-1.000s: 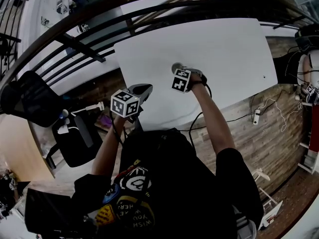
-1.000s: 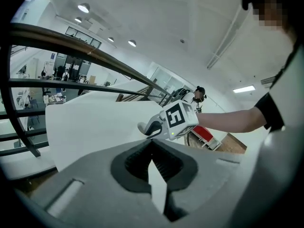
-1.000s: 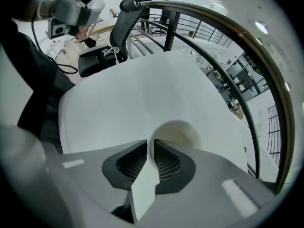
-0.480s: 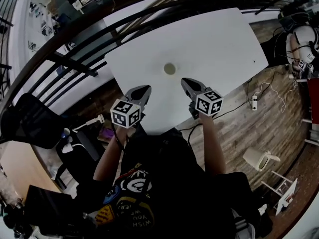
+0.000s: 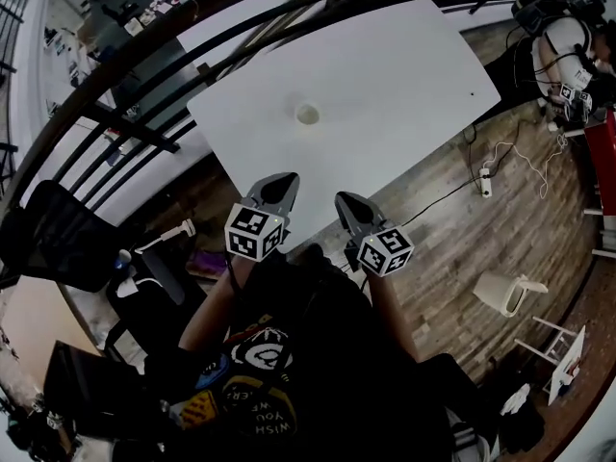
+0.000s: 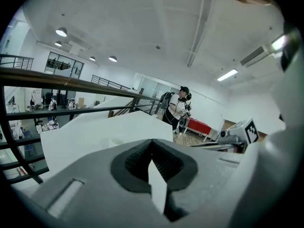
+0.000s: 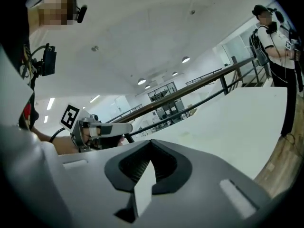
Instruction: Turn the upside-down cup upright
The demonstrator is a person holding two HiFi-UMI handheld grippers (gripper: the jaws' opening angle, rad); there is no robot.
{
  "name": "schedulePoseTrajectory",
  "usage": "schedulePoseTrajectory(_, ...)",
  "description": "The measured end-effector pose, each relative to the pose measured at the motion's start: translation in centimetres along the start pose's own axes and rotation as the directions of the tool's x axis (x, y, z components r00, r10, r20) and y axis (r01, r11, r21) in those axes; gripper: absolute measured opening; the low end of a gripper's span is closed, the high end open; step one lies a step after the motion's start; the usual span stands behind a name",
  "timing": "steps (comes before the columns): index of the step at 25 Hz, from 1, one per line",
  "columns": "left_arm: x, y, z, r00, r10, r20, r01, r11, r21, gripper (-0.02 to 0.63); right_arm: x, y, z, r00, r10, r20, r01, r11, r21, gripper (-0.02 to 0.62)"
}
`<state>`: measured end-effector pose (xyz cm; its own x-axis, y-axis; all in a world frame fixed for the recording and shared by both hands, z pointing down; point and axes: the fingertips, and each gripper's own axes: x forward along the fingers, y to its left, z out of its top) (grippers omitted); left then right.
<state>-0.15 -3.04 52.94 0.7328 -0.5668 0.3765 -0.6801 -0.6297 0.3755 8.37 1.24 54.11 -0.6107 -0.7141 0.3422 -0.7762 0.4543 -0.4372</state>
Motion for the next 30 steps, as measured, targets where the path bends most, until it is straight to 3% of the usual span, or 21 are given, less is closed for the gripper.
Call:
schedulePoseTrajectory(7,-3.6,-7.4,-1.4,0.988,0.136,0.069,-0.139,0.99,0.04,0.005,-7.1,3.3,0.9,0.996,0.08,0.046,-0.075,0.992,-0.101,-0.005)
schedulePoseTrajectory(13,-6.7,-13.4,-3.7,0.984,0.159,0.077,-0.166,0.982,0.094,0.005,-11.7,4.4,0.3,0.991,0.103,0.08,-0.095,0.991,-0.098,-0.005)
schedulePoseTrajectory(19,-8.2,-14.6,-3.4,0.985,0.148,0.09,-0.159,0.977,0.139,0.005,-13.0,7.8,-0.1,0.985,0.12,0.125,-0.111,0.991,-0.076,-0.005)
schedulePoseTrajectory(26,-10.6,-14.0,1.3,0.981,0.108,0.163,-0.134,0.978,0.159,0.005,-12.0,9.7,2.6,0.983,0.106,0.151,-0.089,0.989,-0.12,-0.005)
schedulePoseTrajectory(30,-12.0,-13.0,0.4,0.985,0.083,0.153,-0.106,0.983,0.15,0.005,-10.9,11.0,2.6,0.984,0.101,0.149,-0.083,0.988,-0.127,-0.005)
